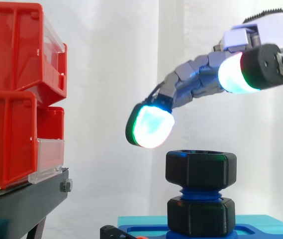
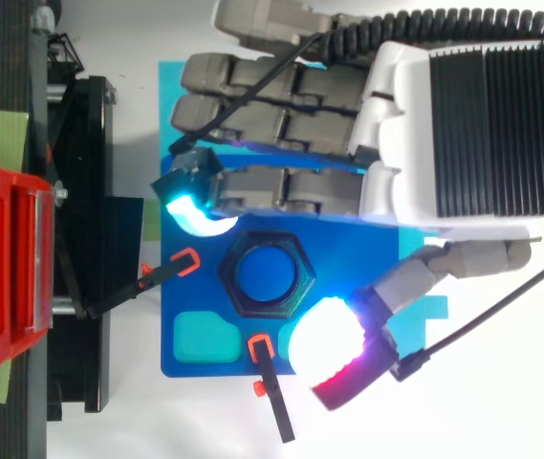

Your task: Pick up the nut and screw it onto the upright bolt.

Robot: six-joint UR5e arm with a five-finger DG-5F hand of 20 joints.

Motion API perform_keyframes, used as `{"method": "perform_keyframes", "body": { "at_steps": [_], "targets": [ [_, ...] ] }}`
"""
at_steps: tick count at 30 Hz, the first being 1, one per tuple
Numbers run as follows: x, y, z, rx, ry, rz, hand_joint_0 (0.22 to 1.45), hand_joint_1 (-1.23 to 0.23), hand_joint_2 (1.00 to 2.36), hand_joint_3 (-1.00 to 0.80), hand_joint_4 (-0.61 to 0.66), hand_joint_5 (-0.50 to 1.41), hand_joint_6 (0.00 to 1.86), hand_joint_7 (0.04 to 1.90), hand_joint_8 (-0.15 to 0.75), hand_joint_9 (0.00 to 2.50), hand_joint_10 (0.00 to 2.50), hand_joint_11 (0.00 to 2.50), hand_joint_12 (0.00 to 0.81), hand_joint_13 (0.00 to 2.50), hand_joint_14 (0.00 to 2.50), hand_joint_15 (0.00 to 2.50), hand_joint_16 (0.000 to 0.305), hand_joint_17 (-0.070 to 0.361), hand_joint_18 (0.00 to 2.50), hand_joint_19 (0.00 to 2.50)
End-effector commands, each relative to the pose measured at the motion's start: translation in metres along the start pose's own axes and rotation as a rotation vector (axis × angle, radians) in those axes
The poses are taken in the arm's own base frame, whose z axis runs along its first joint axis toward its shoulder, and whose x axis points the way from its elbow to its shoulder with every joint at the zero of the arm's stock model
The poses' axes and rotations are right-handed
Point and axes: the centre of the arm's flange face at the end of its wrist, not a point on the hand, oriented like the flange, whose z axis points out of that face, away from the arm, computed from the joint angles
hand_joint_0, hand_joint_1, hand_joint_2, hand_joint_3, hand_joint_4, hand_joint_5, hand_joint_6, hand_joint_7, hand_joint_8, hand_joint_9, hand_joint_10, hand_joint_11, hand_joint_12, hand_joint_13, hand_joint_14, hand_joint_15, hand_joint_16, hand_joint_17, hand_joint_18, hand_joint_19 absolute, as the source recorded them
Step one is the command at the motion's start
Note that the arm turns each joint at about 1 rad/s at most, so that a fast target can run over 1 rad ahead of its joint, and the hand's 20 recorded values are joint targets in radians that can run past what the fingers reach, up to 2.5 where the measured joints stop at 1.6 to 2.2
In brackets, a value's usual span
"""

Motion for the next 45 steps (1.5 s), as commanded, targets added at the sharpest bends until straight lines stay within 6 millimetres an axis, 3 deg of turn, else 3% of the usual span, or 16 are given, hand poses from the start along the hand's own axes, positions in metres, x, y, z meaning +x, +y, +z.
{"method": "perform_keyframes", "body": {
  "at_steps": [1,4,17,28,45],
  "targets": [
    [0.003,0.008,0.004,-0.014,-0.019,0.024,0.46,-0.15,1.0,-0.5,0.14,-0.25,0.5,0.59,0.225,0.21,0.0,0.0,0.353,0.0,0.0,0.0,0.049,0.11,0.0,0.0],
    [0.015,0.013,0.004,-0.023,-0.012,0.074,0.46,-0.15,1.0,-0.5,0.15,-0.24,0.5,0.61,0.227,0.21,0.0,0.0,0.352,0.0,0.0,0.0,0.049,0.11,0.0,0.0],
    [0.017,0.015,0.003,-0.026,0.004,0.084,0.47,-0.17,1.0,-0.5,0.22,-0.19,0.5,0.79,0.251,0.3,0.0,0.0,0.343,0.06,0.0,0.0,0.045,0.102,0.0,0.0],
    [0.017,0.005,-0.001,-0.01,0.02,0.084,0.48,-0.2,1.0,-0.5,0.26,-0.16,0.5,0.91,0.27,0.39,0.0,0.0,0.335,0.12,0.0,0.0,0.043,0.098,0.0,0.0],
    [0.016,-0.01,-0.006,-0.008,0.024,0.086,0.49,-0.22,1.0,-0.5,0.22,-0.11,0.5,1.27,0.281,0.47,0.0,0.0,0.328,0.17,0.0,0.0,0.04,0.091,0.0,0.0]
  ]
}}
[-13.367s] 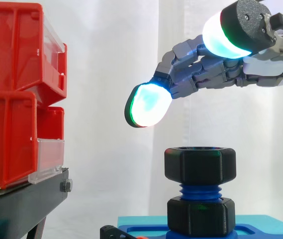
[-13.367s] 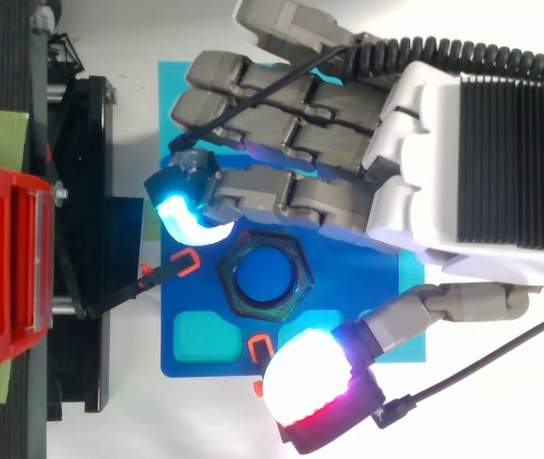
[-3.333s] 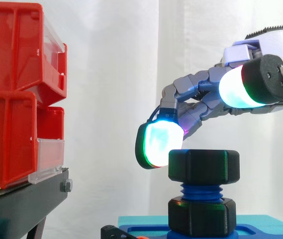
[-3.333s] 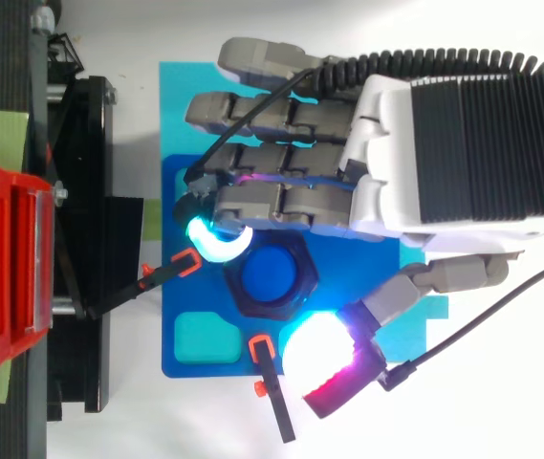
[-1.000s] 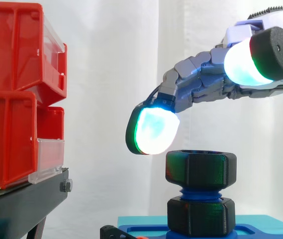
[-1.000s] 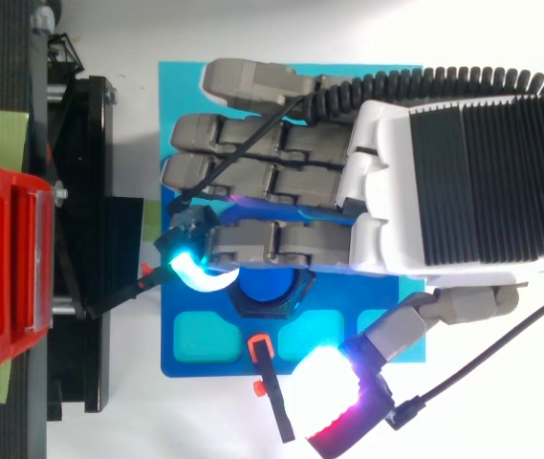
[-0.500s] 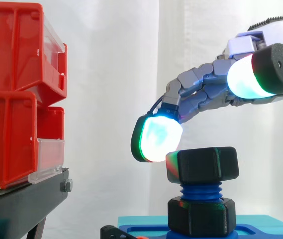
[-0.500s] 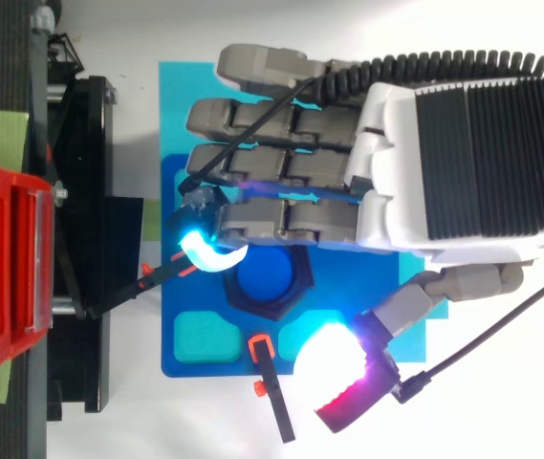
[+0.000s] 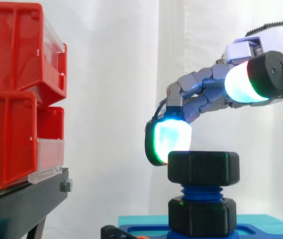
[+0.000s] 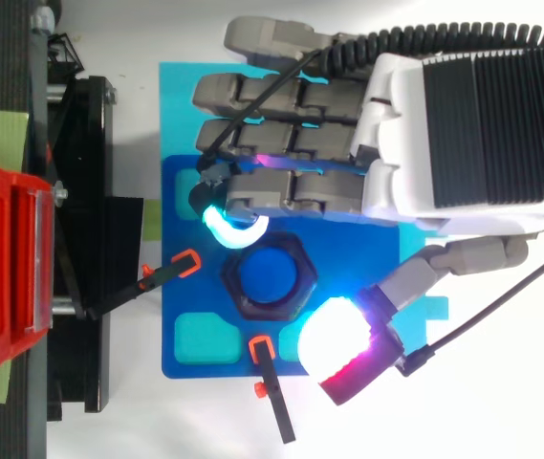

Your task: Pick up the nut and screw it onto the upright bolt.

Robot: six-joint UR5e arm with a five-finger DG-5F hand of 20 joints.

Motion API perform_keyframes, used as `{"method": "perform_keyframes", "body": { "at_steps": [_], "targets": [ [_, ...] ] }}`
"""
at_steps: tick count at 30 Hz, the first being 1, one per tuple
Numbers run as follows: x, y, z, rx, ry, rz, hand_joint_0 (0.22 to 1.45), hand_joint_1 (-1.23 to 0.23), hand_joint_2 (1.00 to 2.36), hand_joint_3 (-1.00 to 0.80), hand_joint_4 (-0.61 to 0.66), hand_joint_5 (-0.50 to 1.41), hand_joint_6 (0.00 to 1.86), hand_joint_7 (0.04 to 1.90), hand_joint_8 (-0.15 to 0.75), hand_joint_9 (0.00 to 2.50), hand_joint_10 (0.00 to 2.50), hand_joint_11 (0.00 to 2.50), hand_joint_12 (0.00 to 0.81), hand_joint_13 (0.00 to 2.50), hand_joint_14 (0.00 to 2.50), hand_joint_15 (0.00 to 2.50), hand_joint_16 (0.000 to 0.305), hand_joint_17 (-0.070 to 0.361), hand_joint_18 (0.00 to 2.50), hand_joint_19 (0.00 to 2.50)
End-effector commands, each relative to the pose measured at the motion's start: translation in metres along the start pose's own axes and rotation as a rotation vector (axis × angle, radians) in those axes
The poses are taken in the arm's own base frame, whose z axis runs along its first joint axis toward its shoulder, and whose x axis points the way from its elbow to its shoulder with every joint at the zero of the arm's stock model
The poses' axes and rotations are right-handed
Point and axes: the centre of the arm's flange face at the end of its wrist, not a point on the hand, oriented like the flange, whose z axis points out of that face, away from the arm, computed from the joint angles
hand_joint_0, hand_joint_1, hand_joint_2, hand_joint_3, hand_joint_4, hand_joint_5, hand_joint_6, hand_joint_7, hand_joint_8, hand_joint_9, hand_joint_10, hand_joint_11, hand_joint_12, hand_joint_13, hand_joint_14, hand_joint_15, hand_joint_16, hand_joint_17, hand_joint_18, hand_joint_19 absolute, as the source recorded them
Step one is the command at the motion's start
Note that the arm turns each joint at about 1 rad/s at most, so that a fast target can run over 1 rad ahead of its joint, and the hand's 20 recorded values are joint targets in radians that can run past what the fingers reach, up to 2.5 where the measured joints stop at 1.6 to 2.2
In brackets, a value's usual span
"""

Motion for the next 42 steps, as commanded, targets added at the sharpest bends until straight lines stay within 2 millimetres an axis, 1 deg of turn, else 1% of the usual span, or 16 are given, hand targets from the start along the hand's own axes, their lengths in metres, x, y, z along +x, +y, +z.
{"method": "perform_keyframes", "body": {
  "at_steps": [1,6,12,13,18,20,22,23,28,29,31,32,35,38,39,42],
  "targets": [
    [-0.001,-0.003,-0.001,-0.001,0.0,0.0,0.49,-0.22,1.0,-0.5,0.22,-0.1,0.5,1.3,0.282,0.48,0.0,0.0,0.325,0.18,0.0,0.0,0.04,0.091,0.0,0.0],
    [-0.001,-0.008,-0.003,0.007,0.003,0.001,0.49,-0.24,1.0,-0.5,0.23,-0.08,0.5,1.36,0.29,0.53,0.0,0.0,0.32,0.22,0.0,0.0,0.039,0.088,0.0,0.0],
    [-0.001,-0.014,-0.007,0.009,0.023,0.003,0.5,-0.26,1.0,-0.5,0.22,-0.06,0.57,1.26,0.292,0.62,0.0,0.0,0.308,0.27,0.0,0.0,0.036,0.082,0.0,0.0],
    [-0.001,-0.014,-0.007,0.009,0.023,0.003,0.5,-0.26,1.0,-0.5,0.22,-0.05,0.57,1.28,0.289,0.62,0.0,0.0,0.307,0.27,0.0,0.0,0.036,0.081,0.0,0.0],
    [-0.002,-0.016,-0.008,0.012,0.024,0.003,0.5,-0.27,1.0,-0.5,0.21,-0.03,0.59,1.23,0.29,0.7,0.0,0.0,0.295,0.33,0.0,0.0,0.034,0.076,0.02,0.0],
    [-0.002,-0.017,-0.008,0.014,0.023,0.003,0.51,-0.27,1.0,-0.5,0.21,-0.03,0.58,1.24,0.289,0.72,0.0,0.0,0.293,0.34,0.0,0.0,0.034,0.075,0.03,0.0],
    [-0.003,-0.018,-0.008,0.01,0.021,0.003,0.51,-0.27,1.0,-0.5,0.21,-0.03,0.55,1.29,0.289,0.72,0.0,0.0,0.293,0.34,0.0,0.0,0.033,0.075,0.03,0.0],
    [-0.003,-0.017,-0.008,0.008,0.021,0.003,0.5,-0.27,1.0,-0.5,0.22,-0.03,0.5,1.37,0.287,0.71,0.0,0.0,0.294,0.34,0.0,0.0,0.033,0.075,0.02,0.0],
    [-0.014,-0.017,-0.006,-0.009,0.002,-0.002,0.49,-0.25,1.0,-0.5,0.24,-0.13,0.5,1.12,0.281,0.59,0.0,0.0,0.316,0.28,0.0,0.0,0.037,0.083,0.0,0.0],
    [-0.018,-0.016,-0.005,-0.019,-0.005,-0.006,0.48,-0.24,1.0,-0.5,0.23,-0.16,0.5,1.04,0.276,0.55,0.0,0.0,0.323,0.26,0.0,0.0,0.038,0.085,0.0,0.0],
    [-0.021,-0.016,-0.005,-0.026,-0.008,-0.008,0.48,-0.24,1.0,-0.5,0.22,-0.19,0.5,0.88,0.267,0.5,0.0,0.0,0.325,0.22,0.0,0.0,0.039,0.089,0.0,0.0],
    [-0.022,-0.015,-0.004,-0.029,-0.011,-0.008,0.48,-0.23,1.0,-0.5,0.21,-0.2,0.5,0.84,0.267,0.48,0.0,0.0,0.328,0.22,0.0,0.0,0.04,0.09,0.0,0.0],
    [-0.022,-0.014,-0.004,-0.036,-0.014,-0.009,0.47,-0.23,1.0,-0.5,0.19,-0.21,0.5,0.73,0.256,0.43,0.0,0.0,0.331,0.18,0.0,0.0,0.042,0.094,0.0,0.0],
    [-0.021,-0.015,-0.003,-0.036,-0.014,-0.009,0.47,-0.22,1.0,-0.5,0.18,-0.22,0.5,0.68,0.252,0.4,0.0,0.0,0.332,0.16,0.0,0.0,0.042,0.095,0.0,0.0],
    [-0.021,-0.01,-0.002,-0.043,-0.017,-0.01,0.47,-0.22,1.0,-0.5,0.18,-0.22,0.5,0.66,0.249,0.39,0.0,0.0,0.334,0.15,0.0,0.0,0.043,0.098,0.0,0.0],
    [-0.023,-0.006,0.002,-0.048,-0.039,-0.013,0.47,-0.21,1.0,-0.5,0.18,-0.22,0.5,0.64,0.243,0.36,0.0,0.0,0.338,0.13,0.0,0.0,0.045,0.102,0.0,0.0]
  ]
}}
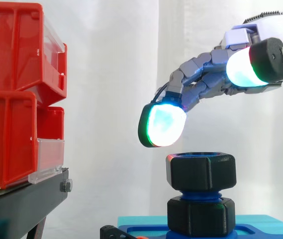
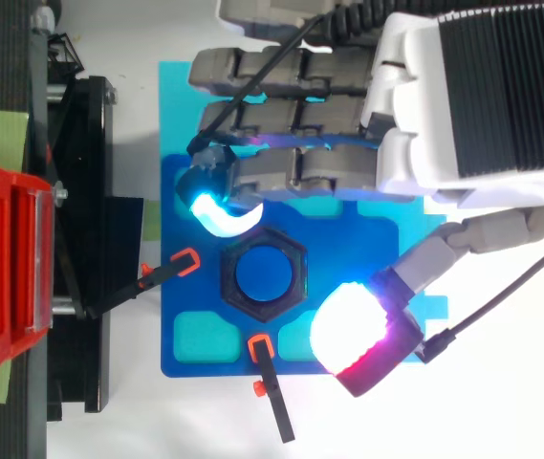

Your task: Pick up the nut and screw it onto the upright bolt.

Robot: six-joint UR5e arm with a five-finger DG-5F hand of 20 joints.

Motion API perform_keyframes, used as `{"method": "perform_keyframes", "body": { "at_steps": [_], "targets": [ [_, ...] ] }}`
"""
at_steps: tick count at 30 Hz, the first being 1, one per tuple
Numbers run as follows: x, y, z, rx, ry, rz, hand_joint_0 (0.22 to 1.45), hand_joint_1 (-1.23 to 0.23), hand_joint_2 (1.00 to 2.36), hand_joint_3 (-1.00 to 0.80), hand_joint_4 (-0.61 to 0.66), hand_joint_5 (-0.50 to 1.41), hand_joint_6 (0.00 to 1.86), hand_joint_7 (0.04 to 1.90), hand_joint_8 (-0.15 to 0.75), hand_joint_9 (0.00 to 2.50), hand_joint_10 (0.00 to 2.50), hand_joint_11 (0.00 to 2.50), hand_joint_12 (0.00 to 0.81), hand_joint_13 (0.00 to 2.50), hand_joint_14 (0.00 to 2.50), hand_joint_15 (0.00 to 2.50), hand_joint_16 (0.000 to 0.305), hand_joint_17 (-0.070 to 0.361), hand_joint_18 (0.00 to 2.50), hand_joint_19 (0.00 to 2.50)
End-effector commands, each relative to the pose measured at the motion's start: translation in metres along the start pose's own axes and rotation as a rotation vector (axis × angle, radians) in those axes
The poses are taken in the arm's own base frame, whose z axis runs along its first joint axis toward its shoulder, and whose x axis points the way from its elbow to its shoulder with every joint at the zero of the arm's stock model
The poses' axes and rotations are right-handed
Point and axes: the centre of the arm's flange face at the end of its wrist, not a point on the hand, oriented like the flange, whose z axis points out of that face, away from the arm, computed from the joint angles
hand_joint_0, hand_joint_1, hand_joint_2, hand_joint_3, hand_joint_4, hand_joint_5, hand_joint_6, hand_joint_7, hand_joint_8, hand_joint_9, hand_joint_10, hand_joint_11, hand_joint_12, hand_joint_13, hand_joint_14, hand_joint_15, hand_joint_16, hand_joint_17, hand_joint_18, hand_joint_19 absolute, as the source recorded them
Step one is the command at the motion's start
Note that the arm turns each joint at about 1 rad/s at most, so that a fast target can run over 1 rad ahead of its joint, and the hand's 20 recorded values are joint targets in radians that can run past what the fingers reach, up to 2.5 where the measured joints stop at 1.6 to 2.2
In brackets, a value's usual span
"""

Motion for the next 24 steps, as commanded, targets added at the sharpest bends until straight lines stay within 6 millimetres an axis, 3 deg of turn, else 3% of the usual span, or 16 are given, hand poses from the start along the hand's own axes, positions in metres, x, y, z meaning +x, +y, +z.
{"method": "perform_keyframes", "body": {
  "at_steps": [1,8,13,22,24],
  "targets": [
    [0.0,0.006,0.004,-0.01,-0.021,-0.004,0.47,-0.2,1.0,-0.5,0.18,-0.22,0.5,0.63,0.242,0.35,0.0,0.0,0.339,0.12,0.0,0.0,0.046,0.103,0.0,0.0],
    [-0.003,0.019,0.014,-0.04,-0.073,-0.012,0.46,-0.18,1.0,-0.5,0.17,-0.22,0.5,0.64,0.236,0.3,0.0,0.0,0.34,0.07,0.0,0.0,0.046,0.103,0.0,0.0],
    [0.024,0.017,0.025,-0.034,-0.046,-0.005,0.46,-0.18,1.0,-0.5,0.17,-0.22,0.5,0.64,0.236,0.29,0.0,0.0,0.341,0.07,0.0,0.0,0.045,0.102,0.0,0.0],
    [0.026,0.017,0.025,-0.031,-0.042,0.003,0.46,-0.17,1.0,-0.5,0.18,-0.21,0.5,0.69,0.247,0.31,0.0,0.0,0.343,0.07,0.0,0.0,0.045,0.101,0.0,0.0],
    [0.04,0.015,0.021,-0.027,-0.01,0.007,0.46,-0.17,1.0,-0.5,0.18,-0.2,0.5,0.72,0.247,0.31,0.0,0.0,0.342,0.07,0.0,0.0,0.045,0.101,0.0,0.0]
  ]
}}
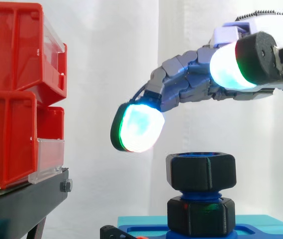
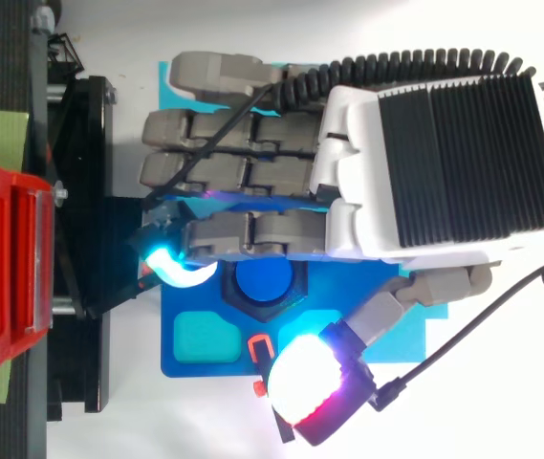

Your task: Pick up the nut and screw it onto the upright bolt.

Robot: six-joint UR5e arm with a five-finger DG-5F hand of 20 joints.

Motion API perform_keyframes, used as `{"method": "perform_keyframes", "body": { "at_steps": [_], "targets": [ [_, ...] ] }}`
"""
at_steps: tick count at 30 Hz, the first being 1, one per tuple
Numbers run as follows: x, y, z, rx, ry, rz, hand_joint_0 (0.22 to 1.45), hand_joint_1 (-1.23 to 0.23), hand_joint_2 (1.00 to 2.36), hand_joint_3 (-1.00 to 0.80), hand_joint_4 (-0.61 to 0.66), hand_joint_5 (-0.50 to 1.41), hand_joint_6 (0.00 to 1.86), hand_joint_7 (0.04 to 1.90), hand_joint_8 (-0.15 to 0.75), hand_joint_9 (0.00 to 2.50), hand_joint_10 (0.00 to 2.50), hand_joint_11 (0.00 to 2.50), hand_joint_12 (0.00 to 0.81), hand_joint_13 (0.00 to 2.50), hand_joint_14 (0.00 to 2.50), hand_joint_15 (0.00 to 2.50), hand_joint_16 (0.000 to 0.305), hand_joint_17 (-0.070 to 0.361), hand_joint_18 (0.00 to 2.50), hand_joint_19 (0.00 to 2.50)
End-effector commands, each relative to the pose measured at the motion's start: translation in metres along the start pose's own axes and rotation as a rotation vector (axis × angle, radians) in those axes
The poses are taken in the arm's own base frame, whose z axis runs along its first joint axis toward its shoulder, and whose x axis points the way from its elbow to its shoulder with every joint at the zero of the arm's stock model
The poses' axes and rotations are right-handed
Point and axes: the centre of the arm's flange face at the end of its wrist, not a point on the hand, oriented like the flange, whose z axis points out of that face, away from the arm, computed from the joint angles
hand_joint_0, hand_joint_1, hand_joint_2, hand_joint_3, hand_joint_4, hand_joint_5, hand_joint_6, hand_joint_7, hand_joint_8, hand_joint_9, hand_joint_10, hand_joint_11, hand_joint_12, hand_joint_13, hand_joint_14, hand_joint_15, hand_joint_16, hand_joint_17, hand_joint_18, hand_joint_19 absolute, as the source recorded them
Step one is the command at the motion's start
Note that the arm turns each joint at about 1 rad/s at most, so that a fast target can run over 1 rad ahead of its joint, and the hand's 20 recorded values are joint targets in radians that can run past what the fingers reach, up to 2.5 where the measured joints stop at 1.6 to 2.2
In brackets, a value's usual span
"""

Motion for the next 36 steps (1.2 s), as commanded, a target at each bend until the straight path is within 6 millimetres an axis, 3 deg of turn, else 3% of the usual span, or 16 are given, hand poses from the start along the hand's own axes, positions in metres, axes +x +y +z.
{"method": "perform_keyframes", "body": {
  "at_steps": [1,10,20,36],
  "targets": [
    [0.018,-0.003,-0.007,0.005,0.037,0.005,0.46,-0.17,1.0,-0.5,0.18,-0.2,0.5,0.73,0.248,0.31,0.0,0.0,0.342,0.07,0.0,0.0,0.044,0.1,0.0,0.0],
    [0.023,-0.005,-0.005,0.0,0.002,0.024,0.47,-0.17,1.0,-0.5,0.21,-0.19,0.5,0.83,0.256,0.33,0.0,0.0,0.342,0.08,0.0,0.0,0.043,0.098,0.0,0.0],
    [0.022,-0.009,-0.007,0.004,0.005,0.027,0.47,-0.19,1.0,-0.5,0.22,-0.15,0.5,1.1,0.272,0.38,0.0,0.0,0.339,0.11,0.0,0.0,0.041,0.092,0.0,0.0],
    [0.006,-0.027,-0.013,0.001,0.011,0.024,0.48,-0.2,1.0,-0.5,0.21,-0.11,0.5,1.36,0.289,0.47,0.0,0.0,0.326,0.17,0.0,0.0,0.038,0.087,0.0,0.0]
  ]
}}
